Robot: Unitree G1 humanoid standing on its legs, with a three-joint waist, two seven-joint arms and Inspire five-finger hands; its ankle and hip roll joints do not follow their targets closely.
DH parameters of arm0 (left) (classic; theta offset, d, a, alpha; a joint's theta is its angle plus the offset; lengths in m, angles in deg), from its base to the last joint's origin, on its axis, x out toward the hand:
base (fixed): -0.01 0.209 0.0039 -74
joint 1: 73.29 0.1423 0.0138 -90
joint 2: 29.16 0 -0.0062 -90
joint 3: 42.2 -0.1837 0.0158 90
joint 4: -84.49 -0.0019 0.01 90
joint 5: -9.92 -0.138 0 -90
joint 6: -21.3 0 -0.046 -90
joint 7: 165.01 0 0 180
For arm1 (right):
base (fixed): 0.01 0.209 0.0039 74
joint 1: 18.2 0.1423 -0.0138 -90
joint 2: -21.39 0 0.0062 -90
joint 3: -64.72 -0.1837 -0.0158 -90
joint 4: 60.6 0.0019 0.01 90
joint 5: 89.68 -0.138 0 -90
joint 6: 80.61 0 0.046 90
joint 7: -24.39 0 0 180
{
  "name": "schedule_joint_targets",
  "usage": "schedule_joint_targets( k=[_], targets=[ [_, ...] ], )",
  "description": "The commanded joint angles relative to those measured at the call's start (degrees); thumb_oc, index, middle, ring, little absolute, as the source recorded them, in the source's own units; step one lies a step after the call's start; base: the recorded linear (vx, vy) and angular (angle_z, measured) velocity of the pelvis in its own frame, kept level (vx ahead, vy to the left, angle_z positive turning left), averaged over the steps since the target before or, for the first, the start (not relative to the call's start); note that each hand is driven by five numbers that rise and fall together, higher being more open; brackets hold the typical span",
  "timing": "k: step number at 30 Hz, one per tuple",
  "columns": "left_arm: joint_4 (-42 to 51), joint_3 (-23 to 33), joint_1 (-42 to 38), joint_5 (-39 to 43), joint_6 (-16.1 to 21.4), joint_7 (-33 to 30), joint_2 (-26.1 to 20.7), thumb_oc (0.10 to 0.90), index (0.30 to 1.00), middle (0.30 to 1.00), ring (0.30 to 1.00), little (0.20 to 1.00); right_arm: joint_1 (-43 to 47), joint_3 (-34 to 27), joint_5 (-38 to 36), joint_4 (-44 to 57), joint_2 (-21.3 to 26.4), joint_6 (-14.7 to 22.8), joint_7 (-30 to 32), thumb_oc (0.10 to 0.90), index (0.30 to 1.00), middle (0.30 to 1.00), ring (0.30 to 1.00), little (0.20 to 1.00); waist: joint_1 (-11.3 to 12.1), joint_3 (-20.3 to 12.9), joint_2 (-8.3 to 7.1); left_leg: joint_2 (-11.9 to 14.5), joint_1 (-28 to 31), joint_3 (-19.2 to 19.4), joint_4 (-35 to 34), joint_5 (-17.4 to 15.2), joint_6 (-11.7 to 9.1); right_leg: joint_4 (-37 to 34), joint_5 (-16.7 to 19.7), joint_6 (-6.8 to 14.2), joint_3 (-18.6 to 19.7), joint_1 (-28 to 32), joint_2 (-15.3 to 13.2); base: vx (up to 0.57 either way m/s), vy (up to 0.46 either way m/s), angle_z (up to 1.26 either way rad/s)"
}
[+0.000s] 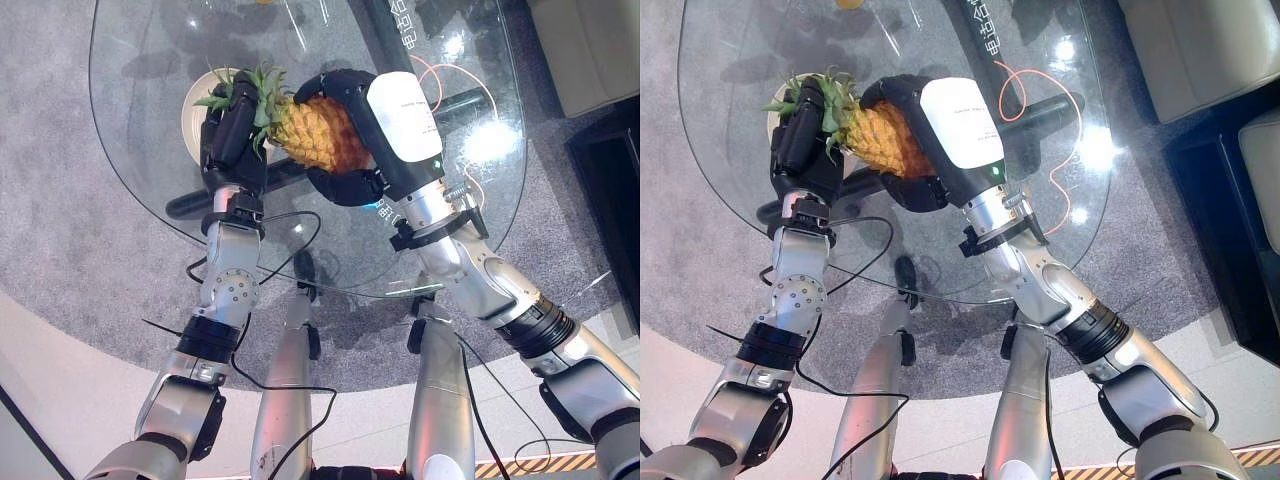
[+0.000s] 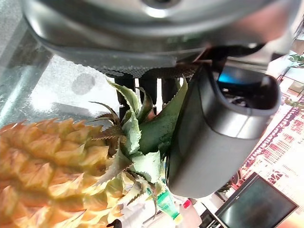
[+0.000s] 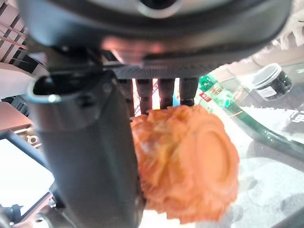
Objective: Pick up the fruit to the plate
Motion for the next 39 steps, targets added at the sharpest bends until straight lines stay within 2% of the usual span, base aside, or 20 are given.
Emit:
schedule_joint_targets(
  k=[1, 13, 29, 39],
  targets=[
    [8.0, -6.7, -7.7, -4.7, 0.8, 4.7, 2.8, 0.1, 0.3, 0.3, 0.3, 0.2, 10.4, 1.0, 0.9, 11.2, -6.4, 7.4, 3.5, 0.8, 0.9, 0.9, 0.9, 0.9, 1.2, -1.3, -1.54, -3.3, 0.2, 1.3, 4.6, -6.4, 1.1, -9.6, 5.8, -0.1, -4.8, 3.6, 1.3, 0.0, 0.0, 0.0],
    [8.5, -5.5, -7.6, -8.4, 3.1, 1.5, 3.7, 0.1, 0.3, 0.3, 0.3, 0.2, 9.4, -0.9, 0.9, 11.1, -7.3, 5.6, 5.8, 0.8, 0.9, 0.9, 0.9, 0.9, 1.1, -1.3, -1.34, -3.3, 0.5, 1.4, 4.3, -6.5, 1.2, -9.4, 5.6, -0.1, -4.6, 3.5, 1.2, 0.0, 0.0, 0.0],
    [8.9, -1.5, -6.9, -16.0, 11.9, -9.9, 4.4, 0.1, 0.3, 0.3, 0.3, 0.2, 7.9, -3.1, 2.5, 10.6, -8.0, 5.9, 7.5, 0.8, 0.9, 0.9, 0.9, 0.9, 1.3, -1.3, -1.46, -3.4, 0.6, 1.1, 4.1, -6.4, 1.0, -9.2, 5.3, -0.2, -4.7, 3.6, 1.2, 0.0, 0.0, 0.0],
    [9.8, -0.4, -7.4, -24.0, 12.9, -13.4, 3.5, 0.1, 0.3, 0.3, 0.3, 0.2, 7.4, -3.4, 1.4, 10.8, -7.2, 5.7, 5.2, 0.8, 0.9, 0.9, 0.9, 0.9, 1.3, -1.3, -1.65, -3.3, 0.7, 1.0, 3.9, -6.3, 0.8, -9.3, 5.1, -0.3, -4.7, 3.8, 1.3, 0.0, 0.0, 0.0]
  ],
)
